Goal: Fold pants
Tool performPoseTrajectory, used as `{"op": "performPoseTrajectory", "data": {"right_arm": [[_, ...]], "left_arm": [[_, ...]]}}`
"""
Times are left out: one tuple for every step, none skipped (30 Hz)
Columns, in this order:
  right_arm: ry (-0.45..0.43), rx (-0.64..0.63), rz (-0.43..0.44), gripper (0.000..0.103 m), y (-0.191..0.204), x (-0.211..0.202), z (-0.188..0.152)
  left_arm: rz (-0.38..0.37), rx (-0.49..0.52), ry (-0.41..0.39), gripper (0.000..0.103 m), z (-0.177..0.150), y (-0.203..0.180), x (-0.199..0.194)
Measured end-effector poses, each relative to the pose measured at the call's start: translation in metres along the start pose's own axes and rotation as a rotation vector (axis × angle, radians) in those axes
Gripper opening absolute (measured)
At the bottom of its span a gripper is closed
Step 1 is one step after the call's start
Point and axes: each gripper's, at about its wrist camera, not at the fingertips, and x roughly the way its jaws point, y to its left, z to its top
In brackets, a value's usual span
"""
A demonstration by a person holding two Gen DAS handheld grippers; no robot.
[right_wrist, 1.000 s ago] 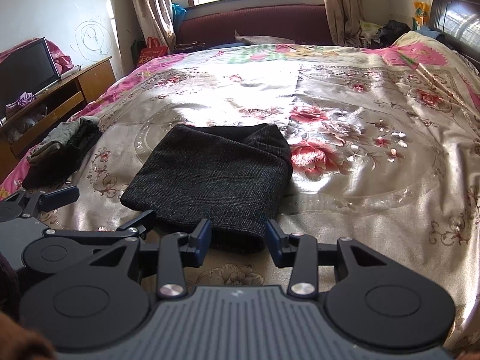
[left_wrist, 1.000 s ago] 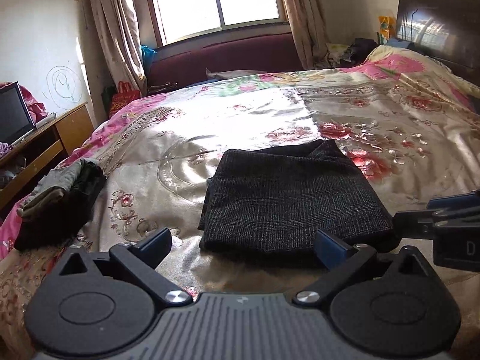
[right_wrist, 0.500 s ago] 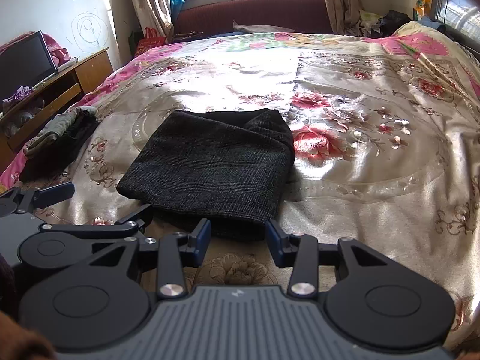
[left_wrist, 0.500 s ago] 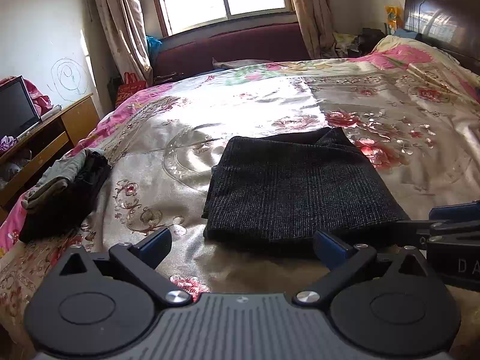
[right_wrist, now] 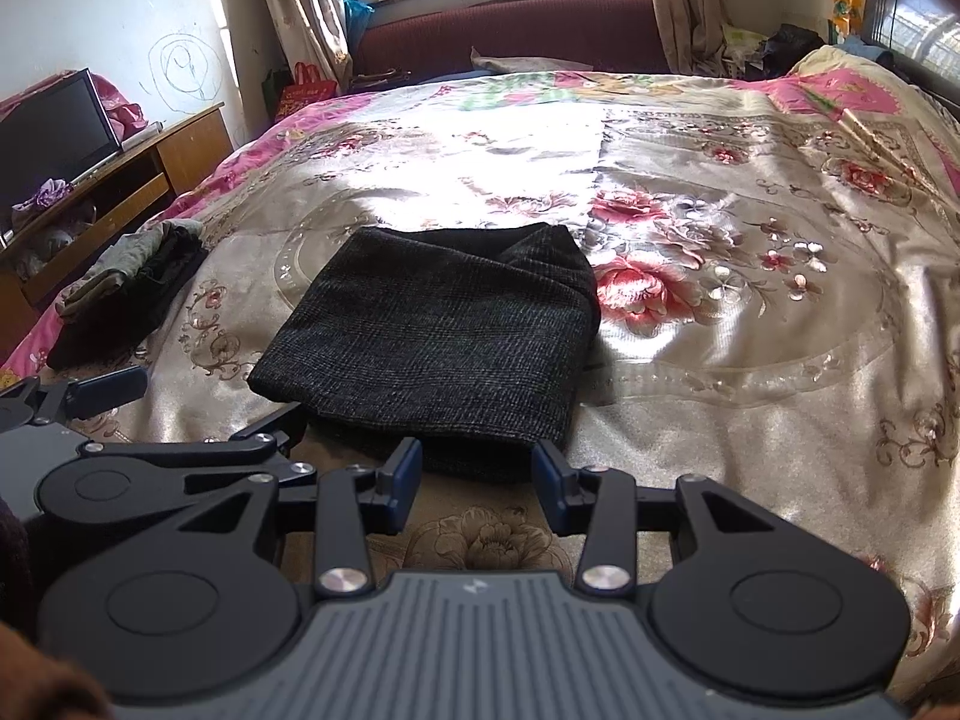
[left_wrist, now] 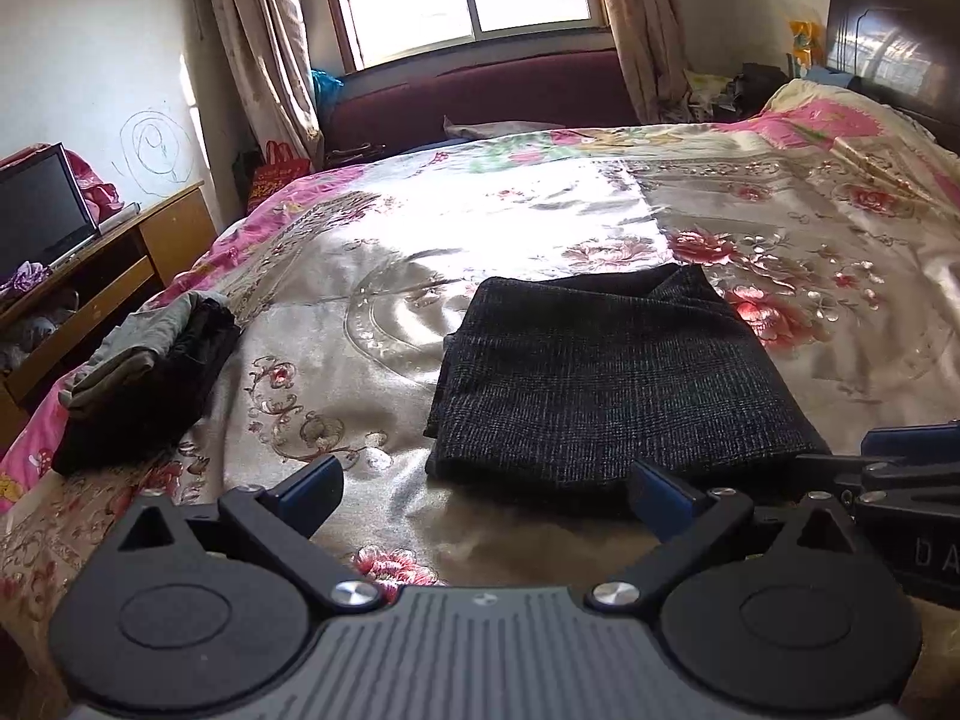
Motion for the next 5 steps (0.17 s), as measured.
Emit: {"op": "performPoseTrajectory", "data": {"right_arm": [[-0.004, 0.002, 0.002, 0.042, -0.0001, -0.0006, -0.0001], [-0.005, 0.003, 0.003, 0.042, 0.0001, -0.0012, 0.0001], [-0.005, 0.003, 0.003, 0.042, 0.0, -0.0014, -0.0001], [-0.009, 0.005, 0.004, 0.042, 0.0001, -0.0022, -0.0004], [-0.012, 0.006, 0.005, 0.042, 0.0002, -0.0028, -0.0006]], "left_arm": [[0.002, -0.003, -0.005, 0.103, -0.0001, 0.0004, -0.0006], [0.006, -0.004, -0.008, 0.103, 0.0, 0.0003, -0.0014], [0.012, -0.003, -0.01, 0.103, 0.0, -0.0002, -0.0021], [0.015, -0.004, -0.013, 0.103, -0.0001, -0.0001, -0.0029], [0.016, -0.003, -0.016, 0.103, 0.0001, -0.0001, -0.0033]]}}
